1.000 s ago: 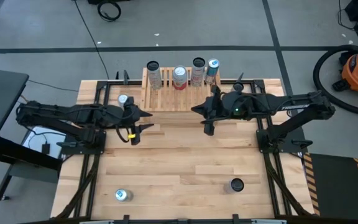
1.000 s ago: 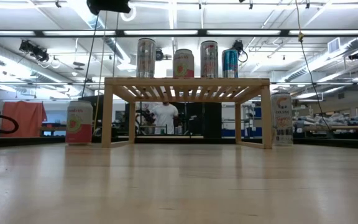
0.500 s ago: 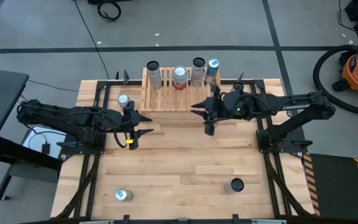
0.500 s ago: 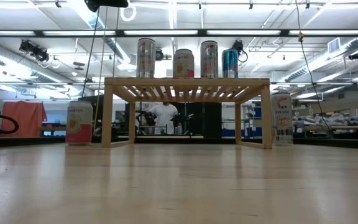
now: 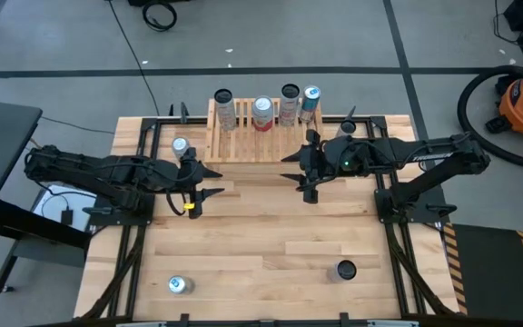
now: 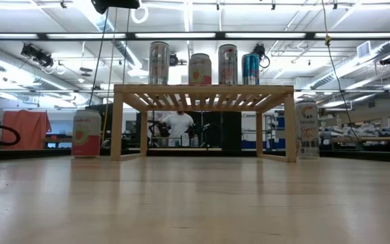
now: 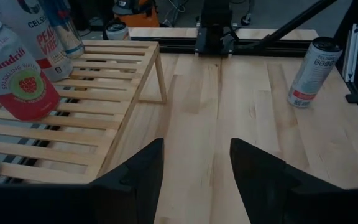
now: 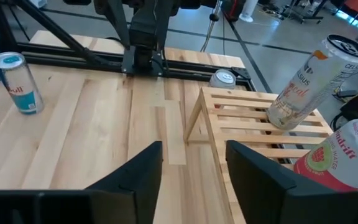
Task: Place canned beverage on shelf
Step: Put the white yellow soda can on the shelf aligned with the other white yellow soda can
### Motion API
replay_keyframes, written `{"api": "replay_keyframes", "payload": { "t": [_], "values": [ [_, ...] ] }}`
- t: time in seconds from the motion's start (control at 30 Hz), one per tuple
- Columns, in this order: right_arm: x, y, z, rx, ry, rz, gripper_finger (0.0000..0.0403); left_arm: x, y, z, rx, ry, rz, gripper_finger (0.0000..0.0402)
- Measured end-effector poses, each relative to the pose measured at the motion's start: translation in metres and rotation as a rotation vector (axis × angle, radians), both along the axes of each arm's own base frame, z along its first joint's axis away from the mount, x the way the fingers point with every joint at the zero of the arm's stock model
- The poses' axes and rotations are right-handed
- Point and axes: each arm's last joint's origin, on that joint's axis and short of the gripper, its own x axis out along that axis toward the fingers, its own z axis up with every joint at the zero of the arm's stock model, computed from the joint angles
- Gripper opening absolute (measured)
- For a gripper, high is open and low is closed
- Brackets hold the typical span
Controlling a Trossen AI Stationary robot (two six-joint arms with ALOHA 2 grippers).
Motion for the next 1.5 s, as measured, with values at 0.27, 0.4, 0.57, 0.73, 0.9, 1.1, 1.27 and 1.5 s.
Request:
{"api": "replay_keyframes", "payload": {
  "t": [0.27,0.4,0.57,0.73,0.9,1.1,1.27,1.5],
  "values": [
    [-0.002,0.000,-0.003,0.003,0.036,-0.007,0.0227,0.000,0.000,0.000,0.001,0.000,0.000,0.0192],
    [-0.003,0.000,-0.005,0.078,0.043,-0.036,0.0238,0.000,0.000,0.000,0.001,0.000,0.000,0.0192],
    [-0.001,0.000,-0.002,0.122,0.001,-0.035,0.0240,0.000,0.000,0.000,0.001,0.000,0.000,0.0192],
    [0.001,0.001,0.002,0.130,-0.044,-0.027,0.0239,0.000,0.000,0.000,0.001,0.001,0.000,0.0192],
    [0.002,0.002,0.004,0.137,-0.063,-0.004,0.0239,0.000,0.000,0.000,0.001,0.001,0.000,0.0192],
    [0.002,0.005,0.005,0.056,-0.058,0.062,0.0256,0.000,0.000,0.000,-0.014,-0.003,0.007,0.0192],
    [0.002,0.009,0.005,0.014,-0.050,0.094,0.0287,0.000,0.000,0.000,-0.029,-0.006,0.014,0.0192],
    [0.001,0.013,0.005,0.005,-0.048,0.115,0.0342,0.000,0.000,0.000,-0.029,-0.006,0.014,0.0192]
  ]
}}
